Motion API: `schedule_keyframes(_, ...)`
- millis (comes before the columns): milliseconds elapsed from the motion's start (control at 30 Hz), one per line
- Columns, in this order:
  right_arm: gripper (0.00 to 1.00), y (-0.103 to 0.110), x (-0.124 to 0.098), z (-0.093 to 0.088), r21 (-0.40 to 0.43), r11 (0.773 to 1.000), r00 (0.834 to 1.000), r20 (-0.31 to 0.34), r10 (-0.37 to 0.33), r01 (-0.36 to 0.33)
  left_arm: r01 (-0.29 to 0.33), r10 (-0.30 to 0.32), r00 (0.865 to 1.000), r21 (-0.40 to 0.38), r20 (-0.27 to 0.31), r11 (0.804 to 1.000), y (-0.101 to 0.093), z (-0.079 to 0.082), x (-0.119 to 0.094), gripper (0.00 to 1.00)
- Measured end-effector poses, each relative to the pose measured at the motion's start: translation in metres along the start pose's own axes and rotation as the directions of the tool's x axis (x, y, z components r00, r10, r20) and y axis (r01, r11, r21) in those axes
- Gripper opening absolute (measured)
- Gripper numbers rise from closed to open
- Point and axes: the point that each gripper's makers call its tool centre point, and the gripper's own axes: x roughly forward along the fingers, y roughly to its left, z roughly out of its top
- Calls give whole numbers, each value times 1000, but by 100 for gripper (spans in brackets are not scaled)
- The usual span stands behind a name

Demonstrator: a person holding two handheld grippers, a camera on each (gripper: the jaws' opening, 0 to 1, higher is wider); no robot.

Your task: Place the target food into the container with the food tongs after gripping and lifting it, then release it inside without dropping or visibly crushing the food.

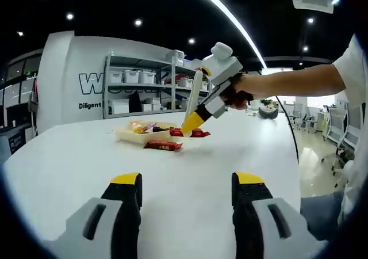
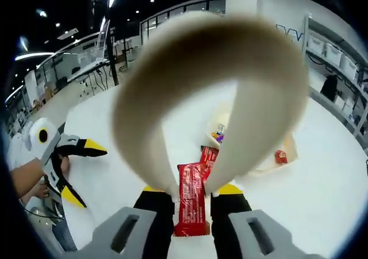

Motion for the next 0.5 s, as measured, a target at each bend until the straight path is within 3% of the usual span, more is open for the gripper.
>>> schedule_keyframes(500,18,-28,-12,31,-53,997,998,30,-54,56,2,-2,1000,6,-3,1000,-1,0,0,62)
